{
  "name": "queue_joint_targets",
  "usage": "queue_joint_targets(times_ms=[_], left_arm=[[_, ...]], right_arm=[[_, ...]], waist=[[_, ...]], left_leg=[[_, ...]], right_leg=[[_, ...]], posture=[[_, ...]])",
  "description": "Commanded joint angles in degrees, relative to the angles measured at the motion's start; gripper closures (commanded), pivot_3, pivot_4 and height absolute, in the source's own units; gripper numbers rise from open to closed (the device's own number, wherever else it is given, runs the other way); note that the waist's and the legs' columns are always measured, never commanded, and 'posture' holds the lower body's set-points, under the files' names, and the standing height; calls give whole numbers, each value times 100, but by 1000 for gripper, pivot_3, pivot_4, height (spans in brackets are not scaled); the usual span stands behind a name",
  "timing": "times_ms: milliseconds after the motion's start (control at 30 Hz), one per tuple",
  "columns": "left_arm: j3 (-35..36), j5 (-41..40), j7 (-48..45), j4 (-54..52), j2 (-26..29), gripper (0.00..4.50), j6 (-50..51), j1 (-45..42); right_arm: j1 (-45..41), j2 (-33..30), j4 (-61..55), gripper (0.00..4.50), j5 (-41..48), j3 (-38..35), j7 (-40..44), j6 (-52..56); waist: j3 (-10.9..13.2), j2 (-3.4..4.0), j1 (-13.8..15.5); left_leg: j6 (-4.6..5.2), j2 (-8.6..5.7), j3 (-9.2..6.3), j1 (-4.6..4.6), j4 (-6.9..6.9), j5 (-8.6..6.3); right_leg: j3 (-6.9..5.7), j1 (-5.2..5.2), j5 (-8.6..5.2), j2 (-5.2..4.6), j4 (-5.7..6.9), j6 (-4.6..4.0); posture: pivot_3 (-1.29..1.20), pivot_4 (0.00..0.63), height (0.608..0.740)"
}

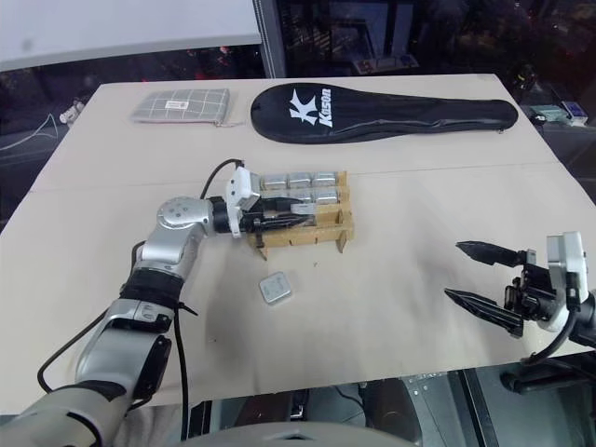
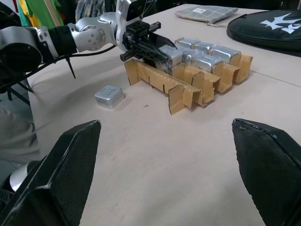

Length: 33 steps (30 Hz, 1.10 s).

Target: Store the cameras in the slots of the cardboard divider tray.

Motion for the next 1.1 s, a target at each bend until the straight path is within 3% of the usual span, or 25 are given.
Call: queue_joint_targets(times_ms=[33, 133, 300, 467, 833, 1100], left_arm=[[-227, 195, -216, 11, 93, 1371, -93, 60], [-74, 164, -22, 191, 8, 45, -311, -56], [7, 3, -95, -59, 139, 45, 85, -81], [209, -420, -4, -1530, 520, 45, 892, 230], [1426, -1595, 459, -4690, 1900, 45, 2681, 2632], [1451, -1469, 1096, -5302, 1835, 45, 2583, 3798]], right_arm=[[-75, -107, 1, 0, 30, -237, 96, -20], [-150, -155, 79, 0, 10, -238, 153, -33], [-248, -164, 179, 0, -33, -211, 193, -50], [-244, -155, 205, 0, -59, -223, 236, -54], [-162, -35, 213, 0, -143, -53, 393, -115], [-368, 150, 116, 0, -310, 429, 419, -149]], waist=[[-2, 2, 0], [-2, 3, 2], [-2, 3, 5], [-1, 3, -28], [-1, 10, -43], [0, 11, 14]], left_leg=[[0, 0, 0, 2, 0, 0], [0, 0, 0, 2, 0, 0], [0, 0, -1, 2, 1, 0], [0, 2, -2, -1, 0, 0], [0, 9, -36, 9, -4, 0], [0, 5, -40, 8, -3, 0]], right_leg=[[0, 2, -1, 0, 0, 1], [0, 2, -4, 0, 0, 6], [-1, 2, -4, 0, 1, 6], [1, 0, 4, 0, 1, -5], [-2, 1, -11, -1, 4, 7], [-9, 2, -23, -5, 3, -11]], posture=[[0, 150, 740], [0, 150, 740], [0, 150, 740], [0, 150, 740], [0, 150, 740], [0, 150, 740]])
